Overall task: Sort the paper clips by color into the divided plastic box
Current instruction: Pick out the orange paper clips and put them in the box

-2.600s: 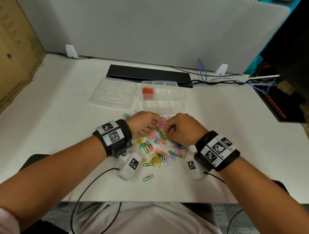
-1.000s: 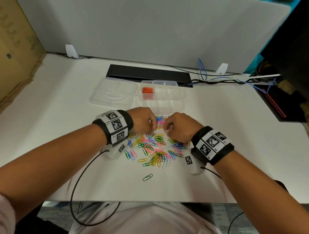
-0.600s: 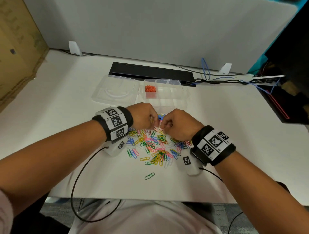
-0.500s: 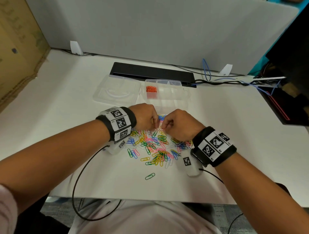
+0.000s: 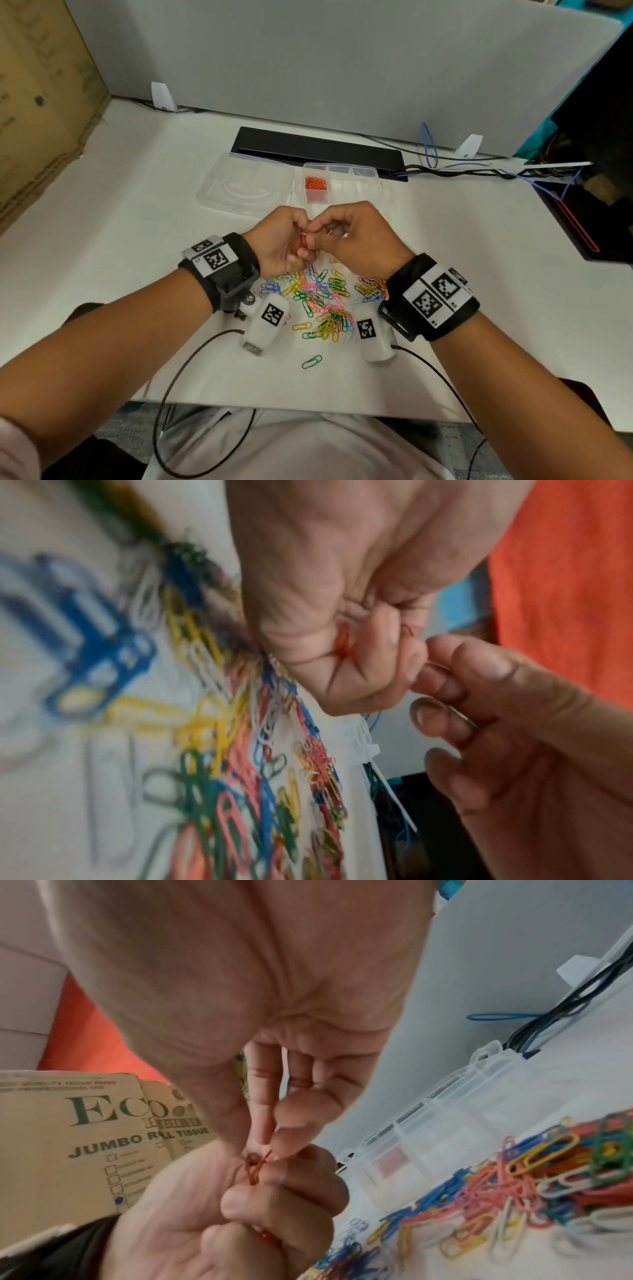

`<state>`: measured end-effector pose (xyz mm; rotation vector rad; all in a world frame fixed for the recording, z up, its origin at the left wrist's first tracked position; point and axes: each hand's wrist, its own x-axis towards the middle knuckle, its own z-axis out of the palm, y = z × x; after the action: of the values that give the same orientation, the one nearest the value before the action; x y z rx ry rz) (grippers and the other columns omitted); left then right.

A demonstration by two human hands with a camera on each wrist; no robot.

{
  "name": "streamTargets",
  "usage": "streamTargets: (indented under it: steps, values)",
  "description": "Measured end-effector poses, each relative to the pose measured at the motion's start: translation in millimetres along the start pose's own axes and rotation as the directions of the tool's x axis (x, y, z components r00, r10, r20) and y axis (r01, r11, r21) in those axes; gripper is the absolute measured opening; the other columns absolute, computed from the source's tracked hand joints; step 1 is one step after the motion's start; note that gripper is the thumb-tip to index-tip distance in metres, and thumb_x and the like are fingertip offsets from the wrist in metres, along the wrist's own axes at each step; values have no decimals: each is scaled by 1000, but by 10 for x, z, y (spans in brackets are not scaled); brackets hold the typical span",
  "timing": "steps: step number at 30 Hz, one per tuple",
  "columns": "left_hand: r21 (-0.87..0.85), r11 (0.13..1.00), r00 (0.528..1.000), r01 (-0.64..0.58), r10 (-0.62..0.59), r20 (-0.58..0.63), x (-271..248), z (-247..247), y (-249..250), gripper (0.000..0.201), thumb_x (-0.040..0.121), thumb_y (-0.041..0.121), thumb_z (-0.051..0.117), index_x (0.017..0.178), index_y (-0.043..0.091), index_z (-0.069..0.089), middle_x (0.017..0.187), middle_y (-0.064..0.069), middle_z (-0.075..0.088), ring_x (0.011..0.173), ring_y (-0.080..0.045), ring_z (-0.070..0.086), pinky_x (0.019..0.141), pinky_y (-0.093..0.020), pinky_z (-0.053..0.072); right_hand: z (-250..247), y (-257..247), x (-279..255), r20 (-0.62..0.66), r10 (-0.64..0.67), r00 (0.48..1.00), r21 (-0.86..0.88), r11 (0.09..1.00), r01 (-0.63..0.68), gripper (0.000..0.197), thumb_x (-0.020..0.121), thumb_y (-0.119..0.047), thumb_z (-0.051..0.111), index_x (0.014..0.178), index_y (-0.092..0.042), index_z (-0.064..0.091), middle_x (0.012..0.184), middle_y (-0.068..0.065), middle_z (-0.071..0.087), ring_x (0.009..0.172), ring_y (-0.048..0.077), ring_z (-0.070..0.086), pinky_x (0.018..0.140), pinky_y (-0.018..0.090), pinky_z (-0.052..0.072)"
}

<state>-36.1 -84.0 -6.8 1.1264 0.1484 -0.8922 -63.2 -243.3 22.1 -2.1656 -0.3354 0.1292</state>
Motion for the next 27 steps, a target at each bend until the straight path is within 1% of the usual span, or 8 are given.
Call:
streamTargets:
  steps: [3, 5, 8, 12, 19, 21, 24, 27]
  values:
    - [-161, 987, 999, -17, 9, -49, -6, -64, -30, 17, 80, 17, 33, 75, 11, 48, 59, 0, 39, 41, -8, 32, 31, -13, 21, 34, 55, 40, -75, 28, 997, -89, 995, -35, 7, 86, -13, 71, 80, -16, 76, 76, -5, 70, 67, 2, 60, 67, 21, 49]
    - [-162, 985, 992, -51, 31, -120, -37, -87, -13, 18, 79, 17, 35, 65, 12, 44, 59, -1, 40, 41, -9, 32, 32, -13, 20, 71, 94, 50, 0, 130, 992, -240, 963, -126, 12, 85, -16, 70, 75, -15, 75, 73, -5, 69, 69, 8, 63, 68, 29, 55]
    - [-107, 987, 980, -117, 97, -176, -73, -107, 38, 21, 82, 18, 37, 66, 11, 48, 59, -2, 45, 42, -10, 34, 32, -14, 21, 201, 136, 55, 135, 293, 947, -442, 873, -207, 13, 79, -24, 76, 72, -13, 73, 75, 0, 71, 73, 16, 67, 69, 33, 58]
    - [28, 991, 966, -132, 135, -220, -104, -136, 55, 19, 84, 19, 44, 68, 10, 51, 60, -2, 47, 43, -11, 33, 32, -16, 22, 281, 199, 124, 128, 313, 941, -556, 808, -193, 8, 75, -18, 68, 79, -11, 69, 81, 4, 71, 79, 23, 68, 72, 39, 60]
    - [316, 945, 940, -79, 176, -292, -85, -137, 7, 14, 90, 14, 57, 78, 7, 62, 59, -1, 45, 44, -11, 29, 35, -17, 20, 141, 219, 77, 89, 346, 934, -396, 873, -285, 22, 82, -18, 69, 79, 4, 69, 75, 16, 70, 69, 24, 66, 68, 38, 57]
    - [388, 918, 940, -84, 202, -274, -97, -119, -2, 12, 91, 14, 62, 80, 8, 63, 58, 0, 47, 44, -10, 29, 35, -18, 21, 69, 221, 54, 70, 342, 937, -284, 907, -310, 24, 86, -17, 68, 82, 7, 70, 72, 17, 66, 64, 19, 58, 64, 34, 53]
    - [436, 890, 948, -129, 240, -209, -100, -82, -42, 8, 87, 15, 71, 82, 10, 67, 55, 3, 51, 42, -7, 31, 36, -16, 25, -26, 169, 31, 55, 359, 932, -100, 930, -353, 21, 89, -15, 68, 83, 6, 72, 81, 23, 71, 63, 17, 58, 64, 33, 51]
    - [434, 882, 942, -184, 285, -179, -76, -54, -76, 7, 85, 14, 73, 87, 8, 71, 56, 2, 50, 43, -6, 31, 39, -17, 27, -76, 100, 19, 73, 364, 928, -52, 931, -361, 20, 90, -14, 66, 82, 3, 72, 86, 22, 73, 59, 16, 58, 58, 31, 49]
